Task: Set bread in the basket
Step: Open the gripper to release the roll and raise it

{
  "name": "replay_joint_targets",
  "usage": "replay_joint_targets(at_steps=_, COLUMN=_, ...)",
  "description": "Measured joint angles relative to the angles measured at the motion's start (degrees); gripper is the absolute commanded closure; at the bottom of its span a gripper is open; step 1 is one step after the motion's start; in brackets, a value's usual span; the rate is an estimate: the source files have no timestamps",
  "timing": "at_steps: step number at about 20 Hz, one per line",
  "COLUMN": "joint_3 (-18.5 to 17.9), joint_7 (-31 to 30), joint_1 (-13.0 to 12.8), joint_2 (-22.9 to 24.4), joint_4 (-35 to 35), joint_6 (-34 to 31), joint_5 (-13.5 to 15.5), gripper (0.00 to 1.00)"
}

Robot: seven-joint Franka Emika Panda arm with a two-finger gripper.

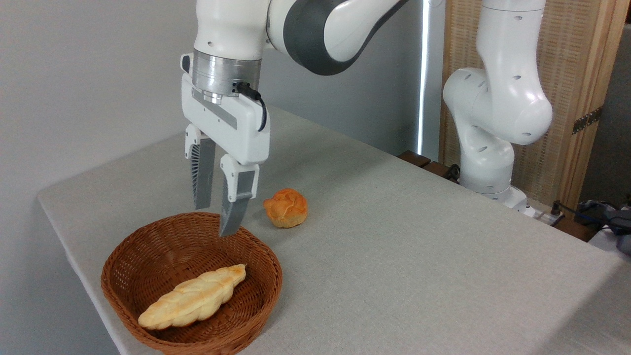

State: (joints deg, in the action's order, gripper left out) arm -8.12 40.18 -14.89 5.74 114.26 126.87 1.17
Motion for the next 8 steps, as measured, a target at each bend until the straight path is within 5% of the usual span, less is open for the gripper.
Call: replay_joint_targets(at_steps=8, joint_3=0.0, joint_7=-1.0, joint_1=0.0, joint_2=0.4, joint_4=-0.3, joint_6=-14.1, joint_5=0.0, gripper=0.0)
